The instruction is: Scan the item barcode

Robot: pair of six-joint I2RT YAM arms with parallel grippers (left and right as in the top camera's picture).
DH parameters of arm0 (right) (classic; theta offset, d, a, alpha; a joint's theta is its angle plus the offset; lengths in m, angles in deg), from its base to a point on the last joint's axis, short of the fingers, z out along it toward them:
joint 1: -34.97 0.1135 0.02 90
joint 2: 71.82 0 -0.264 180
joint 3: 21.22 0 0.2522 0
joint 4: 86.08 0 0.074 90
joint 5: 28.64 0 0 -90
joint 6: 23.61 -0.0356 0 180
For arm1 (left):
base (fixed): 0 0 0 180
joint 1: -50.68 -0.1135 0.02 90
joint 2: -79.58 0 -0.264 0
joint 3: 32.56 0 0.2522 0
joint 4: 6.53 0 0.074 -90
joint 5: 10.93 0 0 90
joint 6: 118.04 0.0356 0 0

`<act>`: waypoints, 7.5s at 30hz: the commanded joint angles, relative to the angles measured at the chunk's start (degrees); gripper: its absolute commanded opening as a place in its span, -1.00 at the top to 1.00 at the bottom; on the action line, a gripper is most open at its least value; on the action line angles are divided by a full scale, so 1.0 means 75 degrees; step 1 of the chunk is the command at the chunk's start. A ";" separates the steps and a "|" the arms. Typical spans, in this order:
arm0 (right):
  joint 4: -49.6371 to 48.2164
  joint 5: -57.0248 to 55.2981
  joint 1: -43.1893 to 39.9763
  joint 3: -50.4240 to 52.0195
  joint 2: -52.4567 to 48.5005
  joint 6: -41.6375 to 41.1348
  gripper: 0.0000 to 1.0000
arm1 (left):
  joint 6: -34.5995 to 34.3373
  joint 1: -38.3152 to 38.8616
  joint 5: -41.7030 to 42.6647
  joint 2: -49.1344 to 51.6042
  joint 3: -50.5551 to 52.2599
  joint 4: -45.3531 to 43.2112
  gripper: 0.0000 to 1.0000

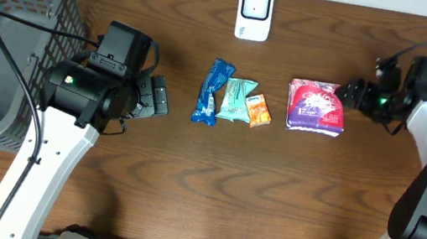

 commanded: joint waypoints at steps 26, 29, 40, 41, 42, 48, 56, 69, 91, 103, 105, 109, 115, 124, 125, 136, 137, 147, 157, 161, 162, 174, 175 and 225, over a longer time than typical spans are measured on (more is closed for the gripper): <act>-0.2078 0.1052 0.0743 0.1274 0.0481 -0.2159 0.98 | -0.0070 -0.0032 -0.0096 0.0047 0.0015 0.0020 -0.96; -0.2165 0.1020 0.0927 0.0807 0.0624 -0.2789 0.97 | -0.0070 -0.0032 -0.0093 0.0047 0.0015 0.0020 -0.96; -0.4779 -0.1734 0.2521 0.0367 0.0632 -0.5257 0.98 | -0.0070 -0.0032 -0.0096 0.0044 0.0015 0.0020 -0.96; -0.4975 -0.2151 0.2748 0.0367 0.0629 -0.5403 0.98 | -0.0070 -0.0032 -0.0096 0.0044 0.0015 0.0020 -0.95; -0.5141 -0.2527 0.2958 0.0367 0.0627 -0.5633 0.97 | -0.0070 -0.0032 -0.0096 0.0044 0.0015 0.0020 -0.96; -0.6499 -0.3821 0.3923 0.0265 0.0446 -0.5957 0.84 | -0.0070 -0.0032 -0.0096 0.0044 0.0015 0.0020 -0.96; -0.5861 -0.3867 0.4159 -0.1708 -0.0968 -0.5980 0.83 | -0.0073 -0.0032 -0.0096 0.0044 0.0015 0.0020 -0.96; -0.4255 -0.3719 0.4080 -0.3657 -0.2253 -0.5103 0.86 | -0.0070 -0.0032 -0.0096 0.0047 0.0015 0.0020 -0.96; 0.0414 -0.3891 -0.0303 -0.4301 -0.0906 -0.3188 0.95 | -0.0070 -0.0032 -0.0096 0.0044 0.0015 0.0020 -0.96; 0.1926 -0.4173 -0.3316 -0.4112 -0.0842 -0.2506 0.98 | -0.0070 -0.0032 -0.0096 0.0044 0.0015 0.0020 -0.96; 0.1856 -0.4182 -0.3631 -0.4048 -0.0845 -0.2524 0.98 | -0.0070 -0.0032 -0.0096 0.0047 0.0015 0.0020 -0.96; 0.1448 -0.4182 -0.4080 -0.3847 -0.0877 -0.2900 0.98 | -0.0070 -0.0032 -0.0096 0.0047 0.0015 0.0020 -0.96; 0.0583 -0.4144 -0.4266 -0.3520 -0.1157 -0.4167 0.96 | -0.0070 -0.0032 -0.0096 0.0044 0.0015 0.0020 -0.95; -0.0775 -0.4092 -0.4252 -0.3448 -0.1743 -0.4185 0.70 | -0.0070 -0.0032 -0.0096 0.0044 0.0015 0.0020 -0.96; -0.0801 -0.4092 -0.4252 -0.3448 -0.1778 -0.4182 0.65 | -0.0070 -0.0032 -0.0096 0.0044 0.0015 0.0020 -0.96; -0.0297 -0.2975 -0.4246 -0.3450 -0.1635 -0.3515 -0.58 | -0.0070 -0.0032 -0.0096 0.0044 0.0015 0.0020 -0.96; -0.0198 -0.2975 -0.4243 -0.3450 -0.1568 -0.3462 -0.58 | -0.0070 -0.0032 -0.0096 0.0044 0.0015 0.0020 -0.95; 0.0396 0.0032 -0.3794 -0.3450 -0.0379 -0.1533 -0.73 | -0.0070 -0.0032 -0.0096 0.0047 0.0015 0.0020 -0.96; 0.2087 0.0909 -0.1425 -0.3416 -0.0498 -0.1160 -0.82 | -0.0070 -0.0032 -0.0096 0.0047 0.0015 0.0020 -0.96; 0.2766 0.0810 -0.0245 -0.3273 -0.0659 -0.0501 -0.82 | -0.0070 -0.0032 -0.0096 0.0044 0.0015 0.0020 -0.96; 0.2771 0.0699 0.0184 -0.3112 -0.0694 -0.0431 -0.84 | -0.0070 -0.0032 -0.0096 0.0044 0.0015 0.0020 -0.96; 0.2192 -0.1580 0.2853 -0.1955 -0.0740 -0.0239 -0.96 | -0.0070 -0.0032 -0.0096 0.0047 0.0015 0.0020 -0.96; 0.2020 -0.1580 0.3019 -0.1813 -0.0740 -0.0044 -0.96 | -0.0070 -0.0032 -0.0096 0.0044 0.0015 0.0020 -0.96; -0.0883 0.2346 0.2935 0.0638 -0.0734 -0.1128 0.98 | -0.0070 -0.0032 -0.0093 0.0044 0.0015 0.0020 -0.95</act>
